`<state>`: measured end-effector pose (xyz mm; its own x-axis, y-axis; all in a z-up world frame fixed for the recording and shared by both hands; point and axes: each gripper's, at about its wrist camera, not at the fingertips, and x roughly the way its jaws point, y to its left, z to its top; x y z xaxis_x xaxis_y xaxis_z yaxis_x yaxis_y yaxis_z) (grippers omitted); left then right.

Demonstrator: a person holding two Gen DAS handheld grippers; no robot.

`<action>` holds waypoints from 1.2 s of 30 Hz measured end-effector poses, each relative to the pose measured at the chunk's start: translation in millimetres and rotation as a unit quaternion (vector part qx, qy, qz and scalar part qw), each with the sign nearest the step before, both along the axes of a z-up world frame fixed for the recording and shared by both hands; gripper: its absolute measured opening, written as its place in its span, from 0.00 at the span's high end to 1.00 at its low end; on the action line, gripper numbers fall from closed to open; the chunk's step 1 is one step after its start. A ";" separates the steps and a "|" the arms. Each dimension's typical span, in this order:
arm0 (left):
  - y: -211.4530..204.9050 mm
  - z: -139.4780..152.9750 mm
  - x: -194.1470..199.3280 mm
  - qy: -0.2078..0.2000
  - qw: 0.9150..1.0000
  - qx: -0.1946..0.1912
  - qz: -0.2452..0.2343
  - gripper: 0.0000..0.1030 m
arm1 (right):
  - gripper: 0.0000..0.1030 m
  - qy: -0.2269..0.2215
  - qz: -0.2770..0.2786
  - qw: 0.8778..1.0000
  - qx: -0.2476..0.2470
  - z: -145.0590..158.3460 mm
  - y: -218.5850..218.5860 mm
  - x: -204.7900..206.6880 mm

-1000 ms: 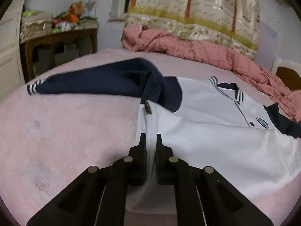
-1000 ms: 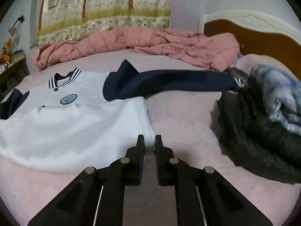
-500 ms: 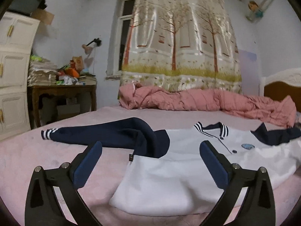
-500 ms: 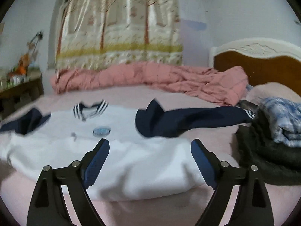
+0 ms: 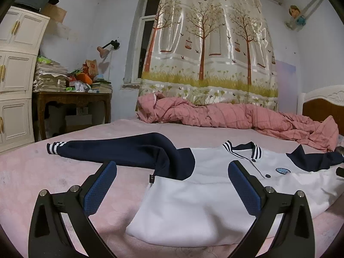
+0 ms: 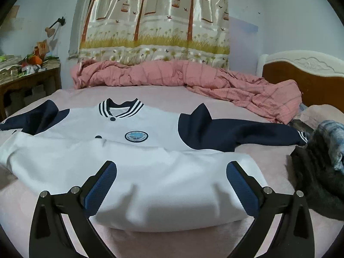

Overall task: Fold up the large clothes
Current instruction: 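Release the jacket and open both tools above the folded body, then grasp the navy sleeve cuff with the left tool and lift it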

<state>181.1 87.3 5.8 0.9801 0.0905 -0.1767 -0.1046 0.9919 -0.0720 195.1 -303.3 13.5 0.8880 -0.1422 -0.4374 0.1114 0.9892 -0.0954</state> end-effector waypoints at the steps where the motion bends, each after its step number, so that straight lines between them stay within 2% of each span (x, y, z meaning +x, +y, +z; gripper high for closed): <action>1: -1.2 -0.1 0.8 0.002 1.000 0.002 0.001 0.00 | 0.00 0.000 -0.007 1.000 -0.006 -2.0 1.2 -0.7; 5: -7.0 1.3 -2.8 -0.007 1.000 0.015 -0.001 0.00 | 0.00 -0.003 -0.007 1.000 -0.004 -4.8 -0.1 -1.5; 9: -2.1 9.1 1.3 0.010 0.999 -0.002 -0.053 0.00 | 0.00 0.016 -0.012 1.000 -0.002 -12.6 -2.0 5.4; 15: 34.6 42.3 11.4 0.050 0.998 0.022 -0.036 0.00 | 0.00 0.039 -0.008 0.999 0.010 -17.6 -6.7 11.5; 17: 54.7 47.6 25.0 0.079 0.997 0.020 -0.011 0.00 | 0.00 0.052 -0.017 0.998 0.016 -21.4 -10.7 16.0; 20: 82.6 47.4 41.8 0.097 0.995 0.015 0.004 0.00 | 0.00 0.086 -0.044 0.995 -0.001 -30.4 -9.9 27.0; 21: 93.4 45.1 47.6 0.106 0.994 0.002 -0.001 0.00 | 0.00 0.091 -0.039 0.995 -0.007 -32.3 -6.8 28.6; 23: 124.3 34.7 65.4 0.136 0.988 -0.066 -0.017 0.00 | 0.00 0.082 -0.037 0.996 -0.019 -31.4 -2.5 25.5; 25: 157.6 14.4 86.7 0.173 0.974 -0.142 -0.033 0.00 | 0.00 0.060 -0.038 0.997 -0.019 -26.4 -2.8 18.2; 27: 178.7 -5.2 103.1 0.202 0.965 -0.166 -0.014 0.08 | 0.00 0.056 -0.039 0.998 -0.014 -24.8 -5.0 15.9; 31: 221.2 -34.7 130.6 0.233 0.950 -0.206 0.035 0.09 | 0.00 0.073 -0.032 0.997 -0.001 -27.9 -8.8 21.8; 34: 251.4 -48.4 149.5 0.241 0.941 -0.229 0.063 0.09 | 0.00 0.063 -0.032 0.997 0.001 -26.3 -9.6 21.0; 36: 277.2 -57.7 163.5 0.254 0.929 -0.255 0.087 0.10 | 0.00 0.055 -0.032 0.998 0.003 -25.7 -9.1 19.1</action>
